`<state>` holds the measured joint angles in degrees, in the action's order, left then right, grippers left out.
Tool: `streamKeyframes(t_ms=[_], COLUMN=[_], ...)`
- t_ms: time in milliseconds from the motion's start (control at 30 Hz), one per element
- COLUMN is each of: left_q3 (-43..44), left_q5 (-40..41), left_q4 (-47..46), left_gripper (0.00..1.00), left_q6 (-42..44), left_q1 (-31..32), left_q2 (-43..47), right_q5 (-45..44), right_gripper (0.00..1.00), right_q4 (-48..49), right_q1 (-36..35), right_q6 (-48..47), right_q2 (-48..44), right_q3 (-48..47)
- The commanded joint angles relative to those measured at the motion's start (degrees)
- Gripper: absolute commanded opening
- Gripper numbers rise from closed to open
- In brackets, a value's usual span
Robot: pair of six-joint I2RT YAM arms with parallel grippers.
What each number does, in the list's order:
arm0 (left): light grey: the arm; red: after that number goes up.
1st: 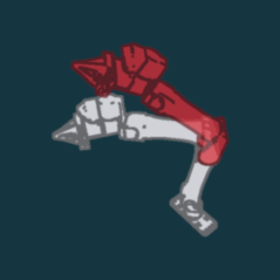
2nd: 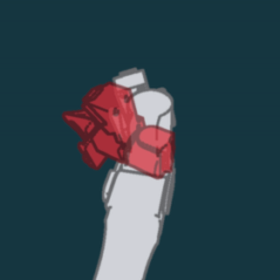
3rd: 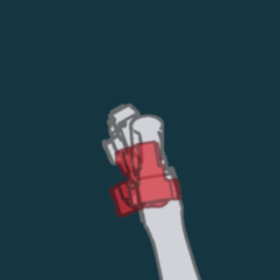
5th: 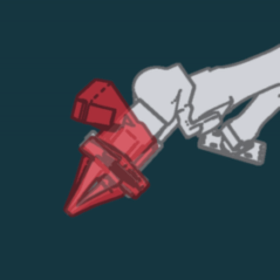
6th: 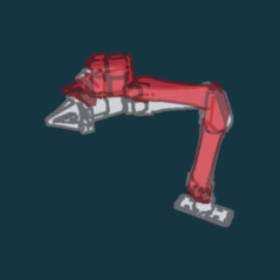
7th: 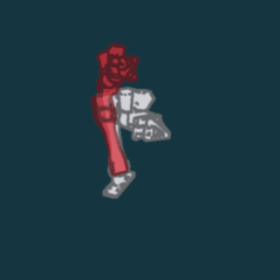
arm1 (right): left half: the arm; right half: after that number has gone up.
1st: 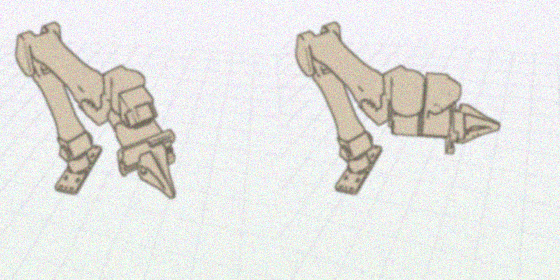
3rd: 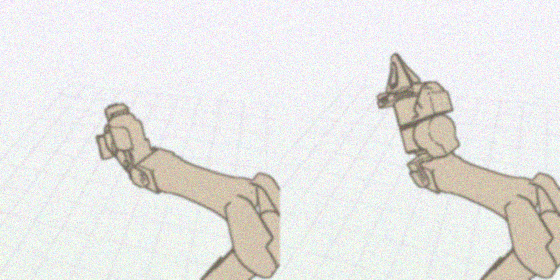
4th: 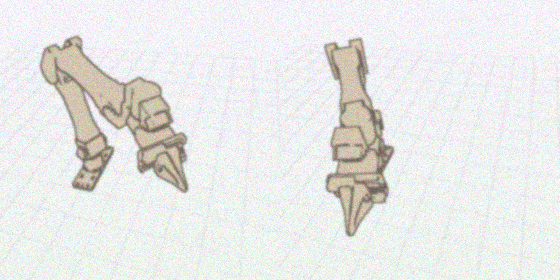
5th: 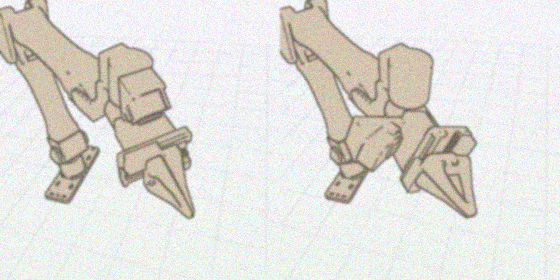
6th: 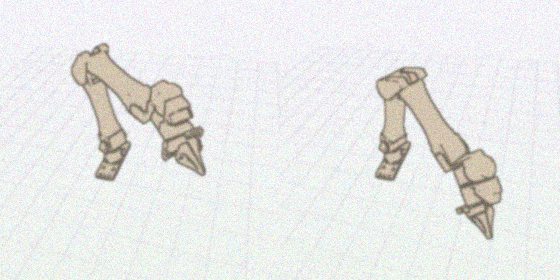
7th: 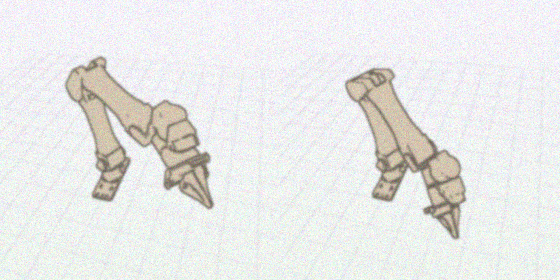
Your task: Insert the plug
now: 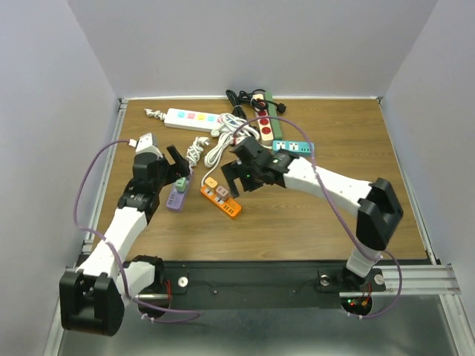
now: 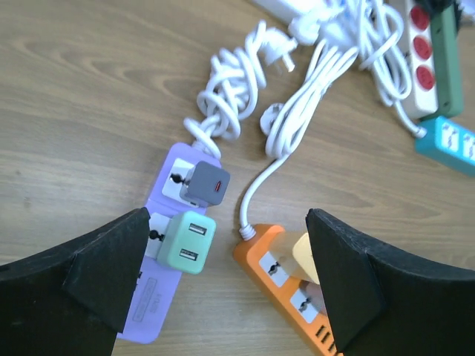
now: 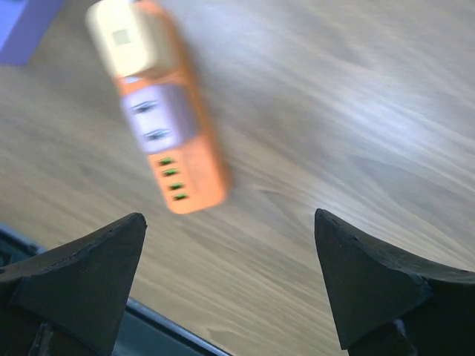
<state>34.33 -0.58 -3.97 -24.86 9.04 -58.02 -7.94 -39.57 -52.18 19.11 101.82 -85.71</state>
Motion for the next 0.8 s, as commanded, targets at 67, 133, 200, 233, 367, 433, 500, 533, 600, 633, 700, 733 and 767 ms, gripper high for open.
streamKeyframes(t_ms=[67,133,200,233,367,433,500,533,600,633,700,733,767], left_q3=[7.15,8.99,10.4,11.19,13.84,14.19,14.8,15.24,15.59,15.68,15.95,16.12,16.73], left_q5=[6.37,7.78,9.54,10.07,12.79,13.06,13.15,13.32,13.94,14.37,15.17,15.52,15.78], left_q4=[8.34,9.94,12.13,12.92,15.3,15.3,15.48,15.57,15.31,15.3,14.69,14.6,14.43], left_gripper=[0.99,0.99,0.99,0.99,0.99,0.99,0.99,0.99,0.99,0.99,0.99,0.99,0.99], left_q6=[2.62,2.98,3.68,3.85,4.65,4.56,4.3,4.21,3.95,4.03,4.12,4.03,4.12], left_q1=[0.37,0.37,0.37,0.37,0.37,0.37,0.37,0.37,0.37,0.37,0.37,0.37,0.37], left_q2=[8.44,10.55,11.26,11.35,10.91,10.73,10.47,10.38,10.56,10.65,10.73,10.56,10.47], right_q5=[-2.69,-2.6,-1.9,-1.72,-0.93,-1.02,-2.07,-2.86,-4.52,-5.32,-6.81,-7.52,-8.65], right_gripper=[1.0,1.0,1.0,1.0,1.0,1.0,1.0,1.0,1.0,1.0,1.0,1.0,1.0], right_q4=[7.84,10.11,12.22,13.02,15.31,15.75,15.84,16.28,16.89,16.98,17.25,17.6,17.69], right_q1=[12.77,16.39,22.0,23.69,32.65,34.6,36.44,36.71,37.59,37.68,37.77,37.86,37.86], right_q6=[0.14,0.14,0.13,0.13,-0.13,-0.65,-1.36,-1.45,-1.45,-1.36,-1.1,-1.1,-1.01], right_q2=[-10.56,-13.04,-16.54,-17.61,-22.8,-24.91,-26.31,-27.71,-29.3,-30.79,-32.38,-33.26,-33.87], right_q3=[9.41,12.93,14.86,16.7,20.32,21.28,22.43,22.78,23.66,23.92,24.54,24.8,24.89])
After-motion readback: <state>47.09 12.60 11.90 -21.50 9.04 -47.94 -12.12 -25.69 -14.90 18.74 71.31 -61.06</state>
